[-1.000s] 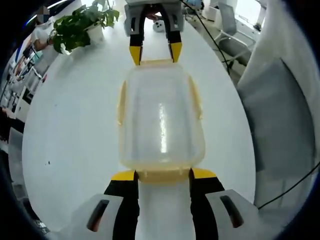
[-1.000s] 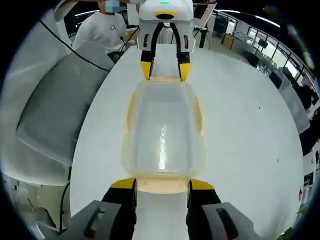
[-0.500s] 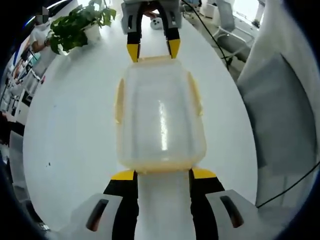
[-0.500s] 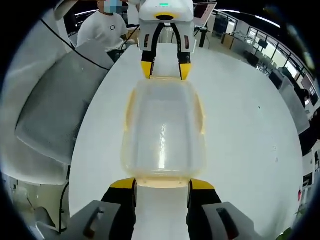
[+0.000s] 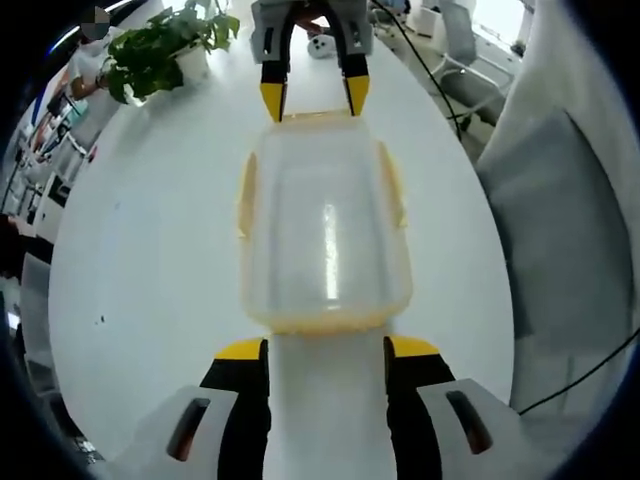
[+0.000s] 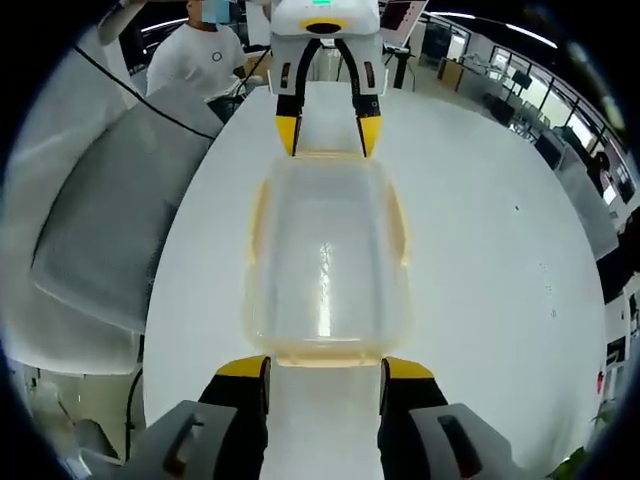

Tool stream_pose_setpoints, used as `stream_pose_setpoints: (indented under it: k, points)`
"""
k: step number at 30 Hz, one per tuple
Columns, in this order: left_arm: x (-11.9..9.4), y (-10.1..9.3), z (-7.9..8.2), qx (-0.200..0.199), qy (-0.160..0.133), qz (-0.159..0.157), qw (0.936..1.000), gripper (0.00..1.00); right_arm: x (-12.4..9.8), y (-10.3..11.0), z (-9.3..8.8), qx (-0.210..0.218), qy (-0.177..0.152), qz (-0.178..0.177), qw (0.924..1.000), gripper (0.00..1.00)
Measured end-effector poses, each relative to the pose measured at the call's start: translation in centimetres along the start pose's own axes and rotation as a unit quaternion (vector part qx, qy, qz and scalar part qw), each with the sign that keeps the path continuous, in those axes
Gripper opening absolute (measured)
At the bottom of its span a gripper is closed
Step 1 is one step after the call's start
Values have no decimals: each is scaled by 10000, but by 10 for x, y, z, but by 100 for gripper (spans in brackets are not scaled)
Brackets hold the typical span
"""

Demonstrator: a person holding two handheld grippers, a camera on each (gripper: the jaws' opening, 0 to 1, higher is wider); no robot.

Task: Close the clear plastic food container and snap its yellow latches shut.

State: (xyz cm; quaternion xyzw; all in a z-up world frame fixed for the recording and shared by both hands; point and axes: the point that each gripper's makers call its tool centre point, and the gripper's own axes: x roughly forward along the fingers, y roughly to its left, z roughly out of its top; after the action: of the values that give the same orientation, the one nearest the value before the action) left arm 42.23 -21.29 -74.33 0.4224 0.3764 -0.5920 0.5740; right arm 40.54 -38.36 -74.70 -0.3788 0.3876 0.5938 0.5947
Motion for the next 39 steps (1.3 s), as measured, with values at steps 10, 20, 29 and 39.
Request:
stream_pose_setpoints:
  k: [10,20,29,39]
  points:
    - [-6,-2,6,-158,-141,4,9998,44,-7,-2,5,85,-53,-113,9999,40]
    - [-9,-1,13,-795,-425,77,9959,44,-15,-2,7,408,-112,-296,9987,40]
    - [-12,0,14,-1957,-787,3,9775,47,-19,-3,13,1143,-302,-494,9918,41]
    - [-11,3,17,-2933,-1195,12,9485,45,-20,-9,11,2140,-505,-701,9730,42]
